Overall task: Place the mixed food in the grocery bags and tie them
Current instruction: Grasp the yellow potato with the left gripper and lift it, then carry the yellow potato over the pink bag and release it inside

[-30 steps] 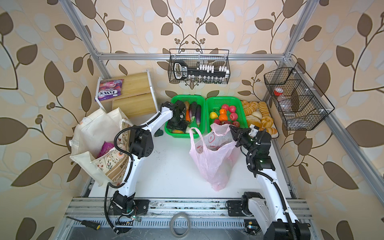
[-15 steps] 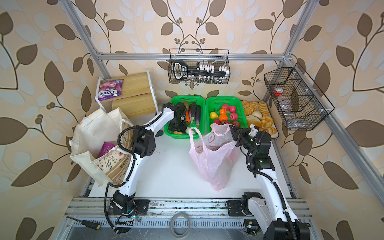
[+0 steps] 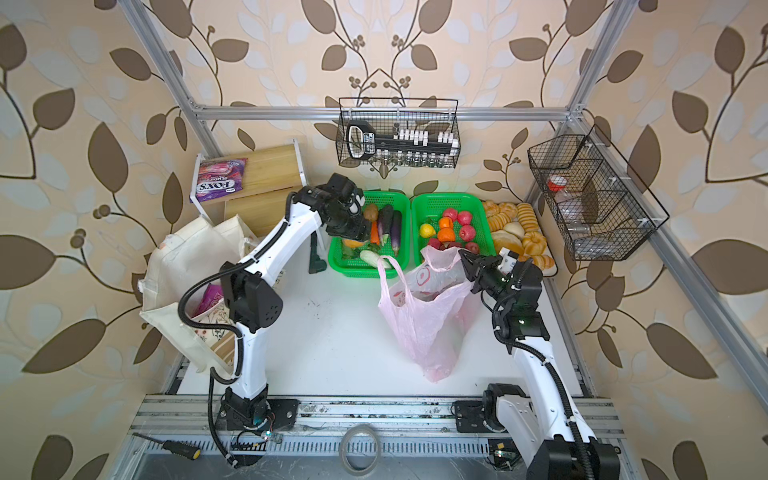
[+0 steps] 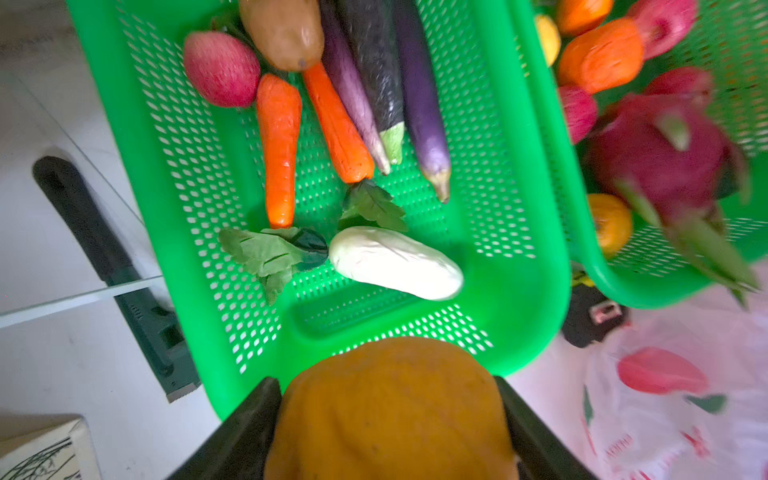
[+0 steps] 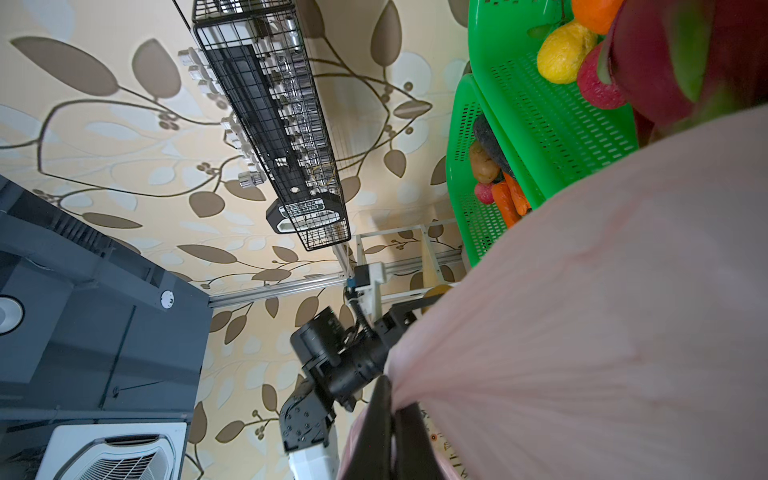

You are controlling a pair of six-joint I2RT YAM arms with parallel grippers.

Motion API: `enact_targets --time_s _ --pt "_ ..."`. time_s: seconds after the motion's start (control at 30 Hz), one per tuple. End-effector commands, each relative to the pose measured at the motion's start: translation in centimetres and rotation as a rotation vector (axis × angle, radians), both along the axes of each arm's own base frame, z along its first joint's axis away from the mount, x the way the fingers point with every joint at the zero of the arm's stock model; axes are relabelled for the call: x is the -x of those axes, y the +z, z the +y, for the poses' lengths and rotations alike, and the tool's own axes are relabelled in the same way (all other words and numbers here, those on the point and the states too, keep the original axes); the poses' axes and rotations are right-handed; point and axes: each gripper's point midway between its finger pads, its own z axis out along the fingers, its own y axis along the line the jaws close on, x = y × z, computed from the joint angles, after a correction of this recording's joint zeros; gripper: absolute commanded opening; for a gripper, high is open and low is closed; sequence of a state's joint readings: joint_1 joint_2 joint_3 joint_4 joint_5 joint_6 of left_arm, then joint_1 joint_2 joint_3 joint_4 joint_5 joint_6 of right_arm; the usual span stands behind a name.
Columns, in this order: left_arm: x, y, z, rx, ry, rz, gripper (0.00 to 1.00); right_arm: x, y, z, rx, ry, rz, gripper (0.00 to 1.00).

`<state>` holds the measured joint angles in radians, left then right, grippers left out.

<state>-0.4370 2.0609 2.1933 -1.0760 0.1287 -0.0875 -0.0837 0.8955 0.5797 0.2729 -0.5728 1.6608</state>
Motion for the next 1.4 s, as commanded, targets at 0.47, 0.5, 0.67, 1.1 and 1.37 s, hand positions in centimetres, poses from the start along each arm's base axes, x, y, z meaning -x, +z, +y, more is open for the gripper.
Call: enact_targets --time_s 0.47,0.5,0.67,1.1,1.37 --pt "13.1 7.6 -10.0 0.643 -0.373 0.115 0.55 0.4 0.1 -0.1 -0.037 -0.012 0.0 0.0" --pt "14.2 7.5 -10.8 0.653 -0.413 0.145 0.55 0.5 0.1 -0.2 -0.037 -0.012 -0.001 0.0" --pt "18.7 7.7 -13.4 0.655 -0.568 0.214 0.56 0.6 0.1 -0.2 -0.039 -0.015 -0.002 0.0" --pt "21.9 8.1 -18.0 0.629 -0.679 0.182 0.6 1.0 0.5 -0.2 -0.051 -0.019 -0.011 0.0" --pt "20.0 7.1 -19.7 0.621 -0.612 0.129 0.79 1.2 0.8 -0.2 -0.068 -0.024 -0.019 0.0"
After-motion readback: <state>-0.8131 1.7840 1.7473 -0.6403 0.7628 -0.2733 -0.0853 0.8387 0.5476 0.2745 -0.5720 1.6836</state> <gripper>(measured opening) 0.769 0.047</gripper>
